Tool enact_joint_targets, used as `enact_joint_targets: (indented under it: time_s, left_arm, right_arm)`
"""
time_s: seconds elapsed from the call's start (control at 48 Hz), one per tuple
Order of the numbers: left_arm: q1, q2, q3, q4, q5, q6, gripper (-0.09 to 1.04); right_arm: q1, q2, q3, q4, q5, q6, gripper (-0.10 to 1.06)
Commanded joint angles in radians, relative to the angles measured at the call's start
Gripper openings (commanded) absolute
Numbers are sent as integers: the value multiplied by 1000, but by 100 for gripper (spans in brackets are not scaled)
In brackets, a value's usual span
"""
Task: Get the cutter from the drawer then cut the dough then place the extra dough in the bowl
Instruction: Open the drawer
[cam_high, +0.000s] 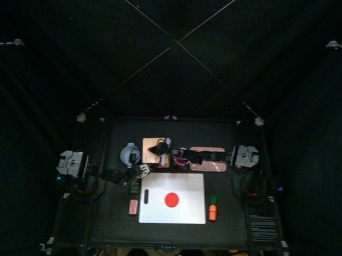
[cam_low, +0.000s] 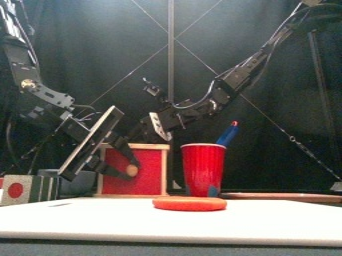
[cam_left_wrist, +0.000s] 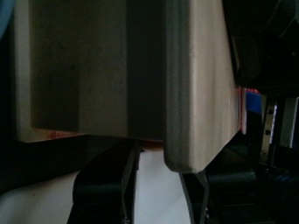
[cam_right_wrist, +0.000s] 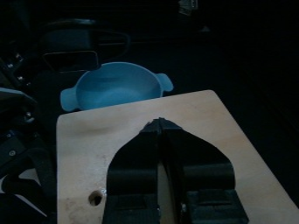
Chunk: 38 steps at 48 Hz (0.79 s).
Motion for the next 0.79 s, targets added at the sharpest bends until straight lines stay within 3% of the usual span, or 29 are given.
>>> enact_joint_targets:
  time_s: [0.021, 0.438, 0.792]
  left_arm:
    - [0, -11, -11, 5, 8, 2, 59]
    - [-57, -58, 49, 5, 32, 2, 54]
    - [-103, -58, 25, 11, 64, 2, 54]
  right_arm:
    - [3, -12, -11, 2, 8, 3, -5]
    - [3, -11, -14, 8, 8, 3, -5]
    - [-5, -8, -12, 8, 26, 3, -5]
